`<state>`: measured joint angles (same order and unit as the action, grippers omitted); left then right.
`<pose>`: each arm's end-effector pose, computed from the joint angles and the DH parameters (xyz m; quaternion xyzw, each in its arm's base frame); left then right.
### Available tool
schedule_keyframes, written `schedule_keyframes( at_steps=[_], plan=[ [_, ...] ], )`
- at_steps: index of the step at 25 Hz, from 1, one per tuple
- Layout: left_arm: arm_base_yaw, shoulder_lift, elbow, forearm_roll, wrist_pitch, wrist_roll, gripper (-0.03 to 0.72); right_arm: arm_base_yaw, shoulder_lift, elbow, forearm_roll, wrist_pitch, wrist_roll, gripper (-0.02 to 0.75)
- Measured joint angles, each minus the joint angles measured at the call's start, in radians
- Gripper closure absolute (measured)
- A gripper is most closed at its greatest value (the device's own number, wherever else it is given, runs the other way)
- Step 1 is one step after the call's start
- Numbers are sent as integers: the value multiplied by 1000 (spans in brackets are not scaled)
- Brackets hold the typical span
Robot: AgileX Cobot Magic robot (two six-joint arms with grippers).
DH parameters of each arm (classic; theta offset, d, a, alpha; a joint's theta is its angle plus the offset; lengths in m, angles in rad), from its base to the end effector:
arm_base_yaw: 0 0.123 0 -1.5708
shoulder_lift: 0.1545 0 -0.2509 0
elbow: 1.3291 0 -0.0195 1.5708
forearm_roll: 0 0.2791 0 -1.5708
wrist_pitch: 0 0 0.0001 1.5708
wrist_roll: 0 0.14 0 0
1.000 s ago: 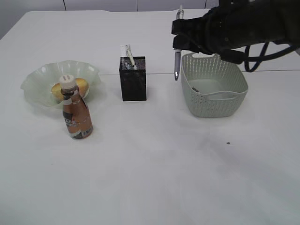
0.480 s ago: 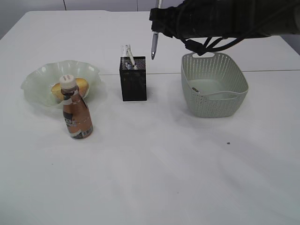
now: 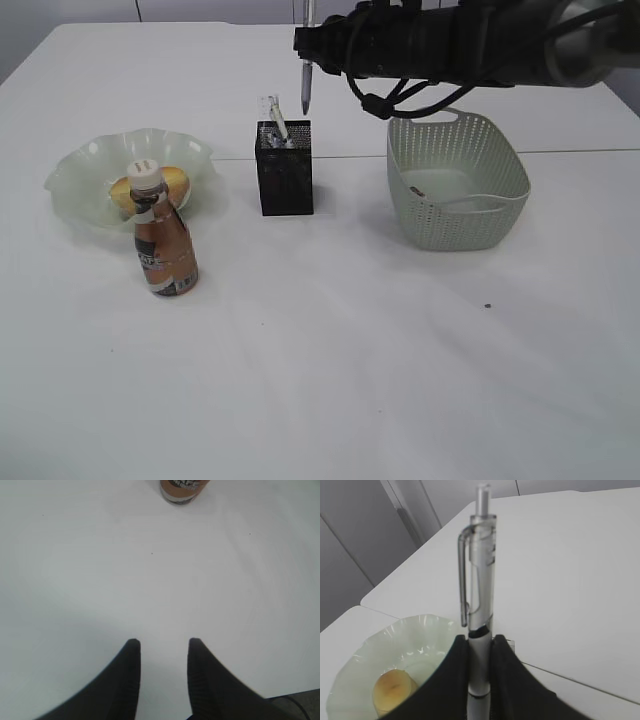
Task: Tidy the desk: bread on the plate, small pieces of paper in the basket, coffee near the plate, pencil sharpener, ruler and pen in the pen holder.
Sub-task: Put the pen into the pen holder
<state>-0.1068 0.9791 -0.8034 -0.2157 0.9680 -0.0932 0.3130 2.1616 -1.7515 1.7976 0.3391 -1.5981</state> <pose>0.2385 -0.0504 0.2258 -0.0299 0.9617 -0.1260 0.2415 0.5279 0.2186 0.2054 -0.1400 0.7711 0.2828 0.5530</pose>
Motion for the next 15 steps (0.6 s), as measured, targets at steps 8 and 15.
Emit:
schedule_keyframes(
  at_steps=[8, 15],
  plan=[
    [0, 0, 0, 0, 0, 0, 448, 0, 90, -83, 2, 33, -130, 680],
    [0, 0, 0, 0, 0, 0, 448, 0, 152, -100, 2, 69, -194, 680]
  ],
)
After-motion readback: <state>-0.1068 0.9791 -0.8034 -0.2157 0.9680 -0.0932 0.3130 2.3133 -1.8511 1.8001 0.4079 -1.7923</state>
